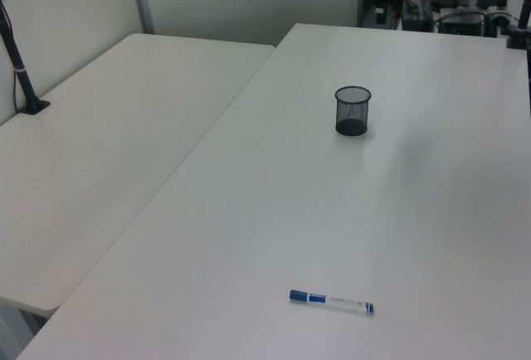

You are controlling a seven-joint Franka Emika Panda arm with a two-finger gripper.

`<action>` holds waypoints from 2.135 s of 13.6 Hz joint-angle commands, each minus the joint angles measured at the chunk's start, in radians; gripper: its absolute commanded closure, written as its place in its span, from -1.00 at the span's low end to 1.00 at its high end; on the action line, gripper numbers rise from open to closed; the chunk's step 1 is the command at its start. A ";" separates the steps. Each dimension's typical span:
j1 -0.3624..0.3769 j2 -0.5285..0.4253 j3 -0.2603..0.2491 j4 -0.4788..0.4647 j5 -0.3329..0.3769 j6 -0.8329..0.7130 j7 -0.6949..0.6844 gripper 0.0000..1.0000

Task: Insert the marker
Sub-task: 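Start moving the open gripper from rest toward the blue-capped marker, then move the open gripper over the marker and lower it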

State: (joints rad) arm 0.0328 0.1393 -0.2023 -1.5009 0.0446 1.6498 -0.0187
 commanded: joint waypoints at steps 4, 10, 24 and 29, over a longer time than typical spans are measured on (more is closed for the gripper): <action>0.010 0.005 0.009 -0.035 0.067 -0.004 -0.027 -1.00; 0.084 0.049 0.017 -0.027 0.095 0.030 -0.089 -1.00; 0.728 0.284 0.017 -0.013 0.100 0.321 0.474 -1.00; 0.782 0.376 0.017 -0.010 0.104 0.468 0.568 -1.00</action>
State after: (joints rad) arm 0.8030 0.4862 -0.1678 -1.5212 0.1455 2.0553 0.5098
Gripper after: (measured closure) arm 0.000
